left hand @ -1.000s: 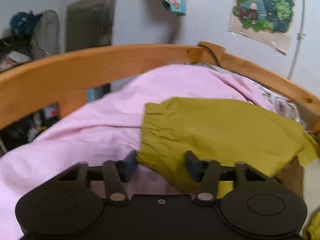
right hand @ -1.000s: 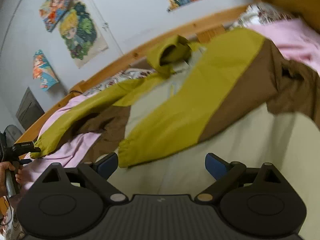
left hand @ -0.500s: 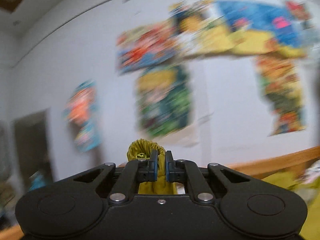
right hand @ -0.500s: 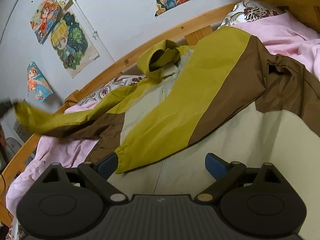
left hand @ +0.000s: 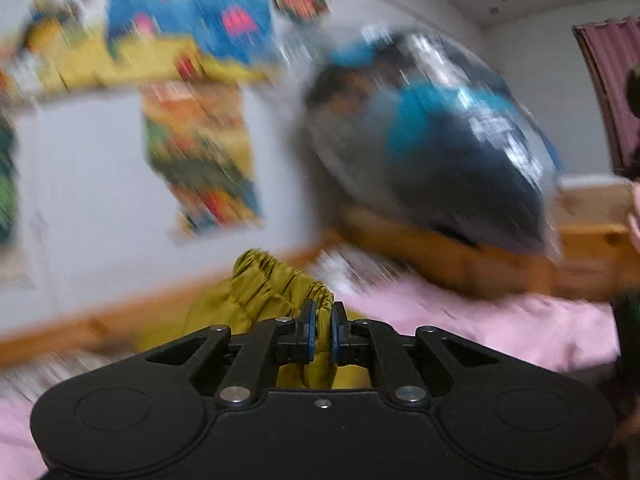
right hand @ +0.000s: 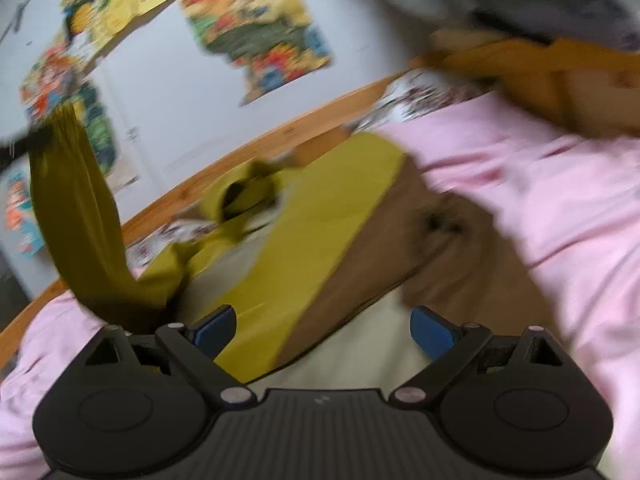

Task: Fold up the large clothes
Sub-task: 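Grasp the other olive sleeve cuff with the left tool and lift it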

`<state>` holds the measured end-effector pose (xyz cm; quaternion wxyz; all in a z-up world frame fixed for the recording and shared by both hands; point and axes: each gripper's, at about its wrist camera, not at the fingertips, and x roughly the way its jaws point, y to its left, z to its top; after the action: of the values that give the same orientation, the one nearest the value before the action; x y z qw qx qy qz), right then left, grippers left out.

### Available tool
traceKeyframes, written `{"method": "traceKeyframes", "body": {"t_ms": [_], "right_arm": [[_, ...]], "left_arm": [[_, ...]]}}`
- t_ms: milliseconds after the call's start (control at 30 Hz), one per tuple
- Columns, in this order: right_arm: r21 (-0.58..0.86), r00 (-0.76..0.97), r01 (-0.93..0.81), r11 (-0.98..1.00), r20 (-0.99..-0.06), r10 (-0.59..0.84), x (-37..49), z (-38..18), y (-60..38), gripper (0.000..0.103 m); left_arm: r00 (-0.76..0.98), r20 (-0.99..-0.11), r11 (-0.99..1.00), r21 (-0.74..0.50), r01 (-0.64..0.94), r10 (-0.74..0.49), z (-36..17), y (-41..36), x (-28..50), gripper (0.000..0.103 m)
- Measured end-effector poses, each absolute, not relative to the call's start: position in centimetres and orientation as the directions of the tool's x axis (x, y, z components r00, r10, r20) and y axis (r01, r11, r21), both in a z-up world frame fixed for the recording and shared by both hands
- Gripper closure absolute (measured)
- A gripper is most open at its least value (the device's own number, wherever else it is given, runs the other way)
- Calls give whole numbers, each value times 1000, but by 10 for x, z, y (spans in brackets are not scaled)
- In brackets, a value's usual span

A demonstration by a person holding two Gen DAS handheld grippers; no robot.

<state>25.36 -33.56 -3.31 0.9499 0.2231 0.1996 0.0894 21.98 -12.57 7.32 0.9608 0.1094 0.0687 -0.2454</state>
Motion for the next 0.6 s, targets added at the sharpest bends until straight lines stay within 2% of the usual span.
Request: {"method": "traceKeyframes", "body": {"t_ms": [100,133,167,200,300,333,467,600], "right_arm": [[462,920,-16,887,-340,193,255,-37,-357,6],[462,923,0,887,-341,178,256,-38,-365,6],[462,926,18,886,-342,159,256,-39,-371,6],[464,928,31,886,-342,147,256,-41,-375,6],[467,931,54,883,-342,124,257,-43,-384,6],[469,932,58,881,-343,121,258,-44,-385,6],[465,928,39,884,-344,140,259,-48,-381,6],[422,909,-32,906,-364,202,261,-53,-358,6]], "left_arm": [[788,-337,815,95,572,-515,33,-144,234,90],[765,-378,805,80,589,-522,25,-147,238,85],[739,-413,791,67,608,-533,19,-150,239,79],[722,-432,782,56,620,-541,14,-150,238,66],[717,-439,778,62,625,-541,10,-145,230,40],[722,-442,785,62,616,-532,12,-142,231,37],[769,-454,849,52,526,-449,22,-115,239,34],[867,-477,954,162,251,-147,16,-72,263,32]]}}
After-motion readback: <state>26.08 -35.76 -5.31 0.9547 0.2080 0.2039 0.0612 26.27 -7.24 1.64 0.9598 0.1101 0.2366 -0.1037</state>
